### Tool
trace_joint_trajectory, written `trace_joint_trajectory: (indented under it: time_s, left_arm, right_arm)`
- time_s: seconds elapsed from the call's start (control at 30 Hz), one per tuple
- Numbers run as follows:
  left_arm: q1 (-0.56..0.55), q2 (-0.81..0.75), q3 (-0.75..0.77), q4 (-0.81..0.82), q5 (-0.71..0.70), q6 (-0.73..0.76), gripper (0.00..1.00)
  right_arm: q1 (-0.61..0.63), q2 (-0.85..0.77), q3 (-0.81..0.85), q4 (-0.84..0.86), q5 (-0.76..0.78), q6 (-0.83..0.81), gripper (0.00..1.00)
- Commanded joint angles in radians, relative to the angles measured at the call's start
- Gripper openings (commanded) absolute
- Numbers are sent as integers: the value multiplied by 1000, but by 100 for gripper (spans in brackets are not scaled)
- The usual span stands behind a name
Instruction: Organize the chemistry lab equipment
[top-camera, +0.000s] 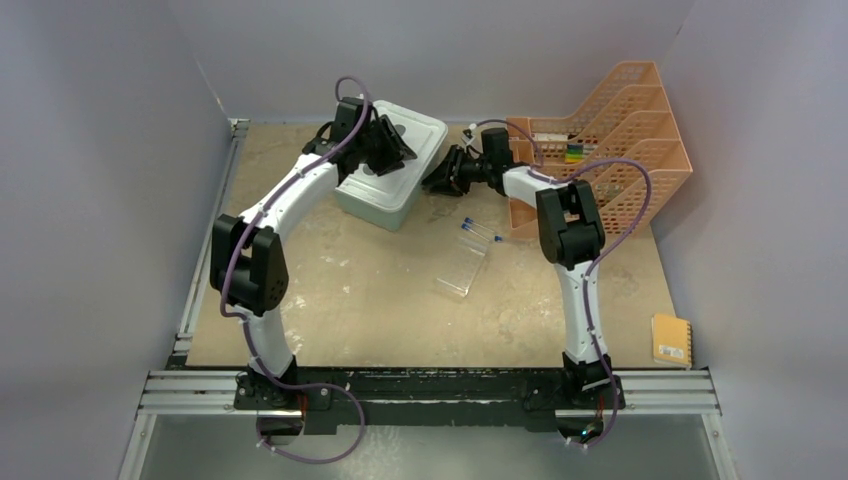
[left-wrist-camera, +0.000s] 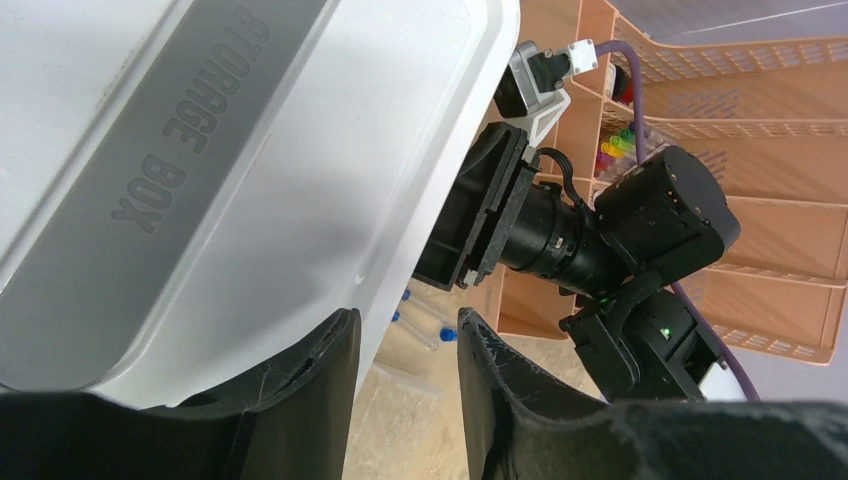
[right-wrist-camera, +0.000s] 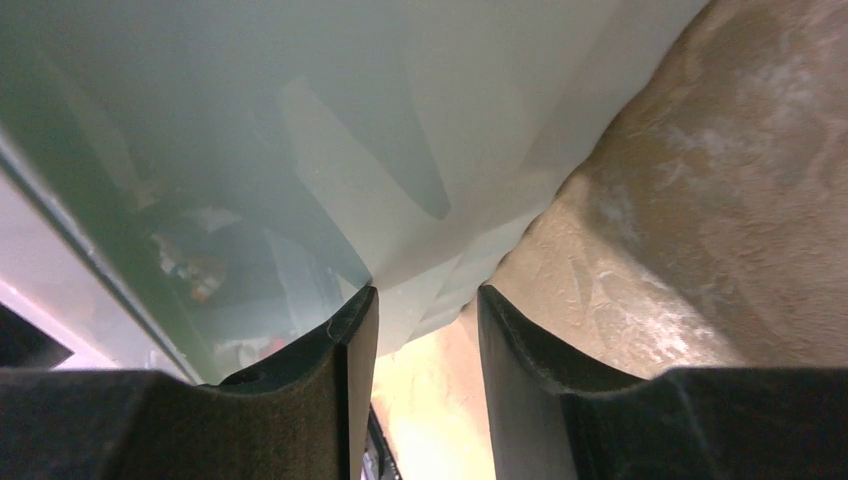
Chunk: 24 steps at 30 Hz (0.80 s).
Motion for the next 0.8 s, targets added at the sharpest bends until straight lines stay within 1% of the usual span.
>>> trace_joint_trajectory:
  time_s: [0.0, 0.1, 0.23, 0.3, 0.43, 0.53, 0.63, 0.7, 0.77]
  left_arm:
    - [-3, -18, 45, -19, 11, 39, 41]
    - [-3, -41, 67, -63, -36, 97, 42]
    - [-3, -85, 78, -159, -160, 198, 45]
    - [-1, -114, 68, -200, -260, 240, 47]
    - [1, -199, 1, -227, -372, 283, 50]
    - [1, -277, -75, -197, -387, 297, 51]
    - [1, -345, -144, -168, -369, 308, 53]
    - [1, -371, -167, -160, -356, 320, 54]
    - [1, -390, -179, -162, -349, 334, 56]
  right_arm:
    - [-5, -114, 1, -79, 122, -79, 46]
    - [-5, -117, 8, -81, 173, -100, 49]
    - [15, -67, 66, -87, 165, -116, 50]
    - [31, -47, 89, -74, 163, -108, 52]
    - [68, -9, 144, -55, 189, -95, 56]
    - [87, 36, 213, -48, 206, -70, 58]
    - [105, 102, 314, -79, 238, -68, 60]
    - [110, 137, 382, -110, 256, -73, 62]
    - [111, 139, 411, -145, 288, -97, 64]
